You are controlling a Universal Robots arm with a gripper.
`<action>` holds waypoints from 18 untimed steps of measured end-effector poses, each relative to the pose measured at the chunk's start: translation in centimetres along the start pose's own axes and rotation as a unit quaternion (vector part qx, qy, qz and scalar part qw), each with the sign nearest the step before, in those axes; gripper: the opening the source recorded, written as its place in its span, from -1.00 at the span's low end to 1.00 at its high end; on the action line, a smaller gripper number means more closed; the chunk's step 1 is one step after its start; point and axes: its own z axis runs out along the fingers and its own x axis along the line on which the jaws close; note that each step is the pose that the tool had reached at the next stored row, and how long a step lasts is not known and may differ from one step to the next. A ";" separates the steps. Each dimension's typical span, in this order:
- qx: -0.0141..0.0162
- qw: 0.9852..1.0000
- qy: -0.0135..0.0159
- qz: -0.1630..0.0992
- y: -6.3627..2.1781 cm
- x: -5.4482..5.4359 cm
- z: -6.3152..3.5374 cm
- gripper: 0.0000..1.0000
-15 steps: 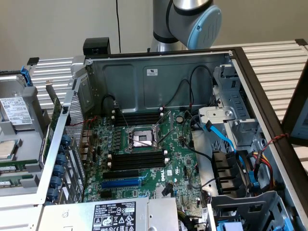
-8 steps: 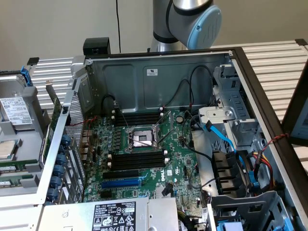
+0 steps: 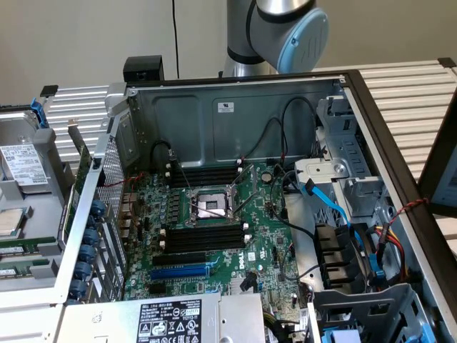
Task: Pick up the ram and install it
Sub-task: 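Pick up the ram and move it above insertion slot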
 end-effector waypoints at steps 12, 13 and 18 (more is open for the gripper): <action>0.000 1.000 0.000 0.000 0.11 0.0 1.74 -0.27; 0.000 1.000 0.000 0.000 0.12 0.0 1.92 -0.27; 0.000 1.000 0.000 0.000 0.14 0.0 2.84 -0.27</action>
